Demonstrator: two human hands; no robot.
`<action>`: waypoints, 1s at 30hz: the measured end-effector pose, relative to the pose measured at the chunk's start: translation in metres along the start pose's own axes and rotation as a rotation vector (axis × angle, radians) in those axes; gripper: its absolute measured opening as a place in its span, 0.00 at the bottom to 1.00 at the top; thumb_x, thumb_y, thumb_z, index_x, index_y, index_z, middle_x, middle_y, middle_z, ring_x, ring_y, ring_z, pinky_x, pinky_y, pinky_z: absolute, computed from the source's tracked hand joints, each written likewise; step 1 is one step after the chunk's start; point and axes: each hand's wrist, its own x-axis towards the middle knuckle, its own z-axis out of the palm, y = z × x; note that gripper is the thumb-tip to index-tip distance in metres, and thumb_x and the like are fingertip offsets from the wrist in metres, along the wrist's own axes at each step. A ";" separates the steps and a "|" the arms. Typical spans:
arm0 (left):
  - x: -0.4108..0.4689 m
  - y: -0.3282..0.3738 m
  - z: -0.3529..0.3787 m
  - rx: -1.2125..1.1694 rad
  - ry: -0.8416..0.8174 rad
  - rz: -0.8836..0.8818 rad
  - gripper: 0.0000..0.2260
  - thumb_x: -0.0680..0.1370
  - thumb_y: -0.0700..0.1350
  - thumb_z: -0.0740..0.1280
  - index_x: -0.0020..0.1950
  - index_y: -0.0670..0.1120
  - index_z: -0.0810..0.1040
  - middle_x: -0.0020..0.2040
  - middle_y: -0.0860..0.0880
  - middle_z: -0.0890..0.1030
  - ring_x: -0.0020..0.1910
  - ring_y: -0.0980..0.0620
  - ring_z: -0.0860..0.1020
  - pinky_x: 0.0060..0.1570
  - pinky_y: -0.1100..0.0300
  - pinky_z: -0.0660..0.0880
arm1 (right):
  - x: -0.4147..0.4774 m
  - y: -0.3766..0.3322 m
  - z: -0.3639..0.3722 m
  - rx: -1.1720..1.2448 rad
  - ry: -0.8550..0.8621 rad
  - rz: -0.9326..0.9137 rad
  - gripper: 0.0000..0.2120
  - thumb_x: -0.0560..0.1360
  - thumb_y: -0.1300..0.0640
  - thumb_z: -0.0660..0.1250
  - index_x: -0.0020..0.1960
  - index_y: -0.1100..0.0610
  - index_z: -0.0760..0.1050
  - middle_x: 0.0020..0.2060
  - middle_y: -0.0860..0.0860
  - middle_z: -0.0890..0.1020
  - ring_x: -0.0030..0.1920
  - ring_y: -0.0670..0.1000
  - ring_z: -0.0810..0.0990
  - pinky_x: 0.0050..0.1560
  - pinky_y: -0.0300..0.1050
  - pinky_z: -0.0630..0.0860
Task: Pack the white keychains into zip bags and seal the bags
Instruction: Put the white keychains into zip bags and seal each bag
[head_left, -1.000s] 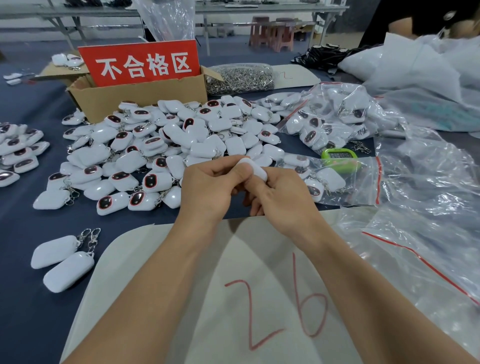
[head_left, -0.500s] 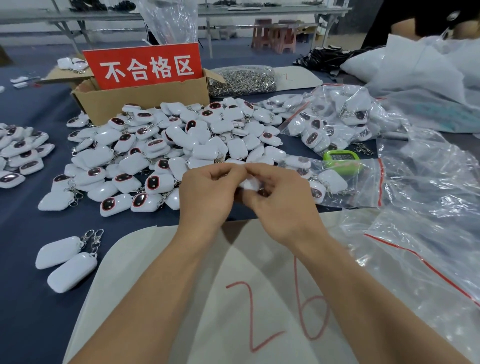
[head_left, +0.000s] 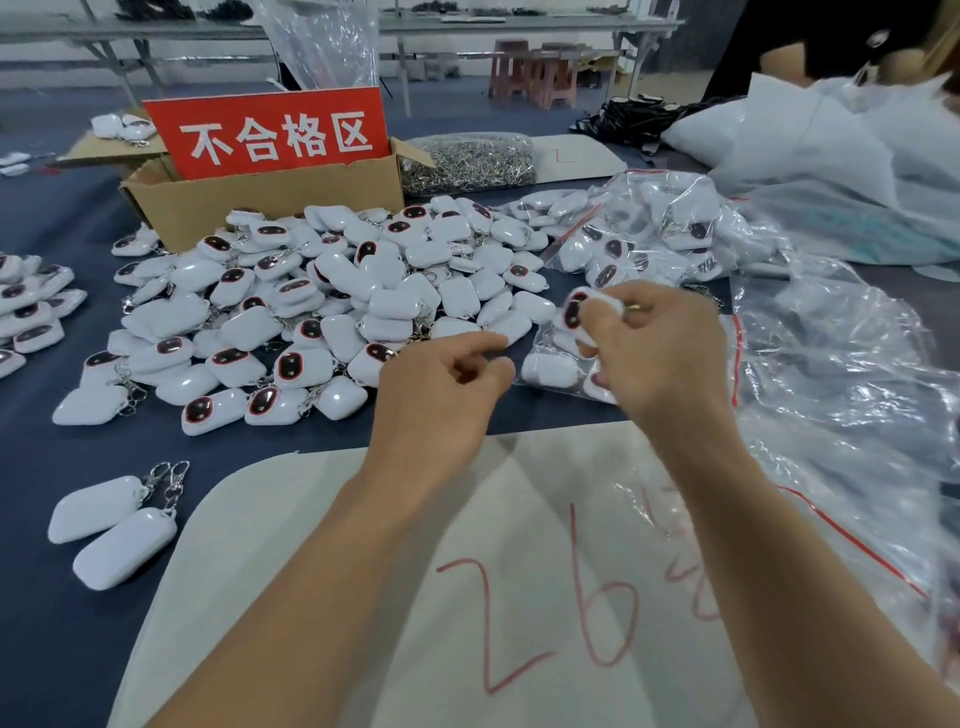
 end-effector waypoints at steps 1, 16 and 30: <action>-0.005 0.002 0.004 0.060 -0.040 0.035 0.10 0.75 0.49 0.74 0.56 0.56 0.86 0.41 0.61 0.84 0.41 0.63 0.78 0.46 0.72 0.71 | 0.004 0.000 -0.010 -0.073 0.099 -0.013 0.07 0.75 0.52 0.71 0.42 0.54 0.83 0.29 0.48 0.84 0.34 0.51 0.84 0.35 0.45 0.79; -0.016 -0.008 0.023 0.791 -0.218 0.229 0.31 0.81 0.64 0.48 0.81 0.54 0.61 0.82 0.50 0.60 0.81 0.50 0.55 0.80 0.50 0.47 | 0.034 0.031 -0.066 -0.459 -0.004 0.312 0.08 0.74 0.57 0.70 0.47 0.60 0.84 0.48 0.60 0.86 0.51 0.61 0.84 0.54 0.49 0.81; -0.024 0.005 0.029 0.327 -0.206 0.208 0.13 0.74 0.62 0.69 0.56 0.60 0.82 0.46 0.59 0.78 0.49 0.59 0.74 0.51 0.58 0.73 | 0.030 0.036 -0.039 -0.634 -0.115 0.181 0.15 0.75 0.48 0.70 0.49 0.60 0.83 0.45 0.60 0.86 0.50 0.60 0.82 0.51 0.49 0.78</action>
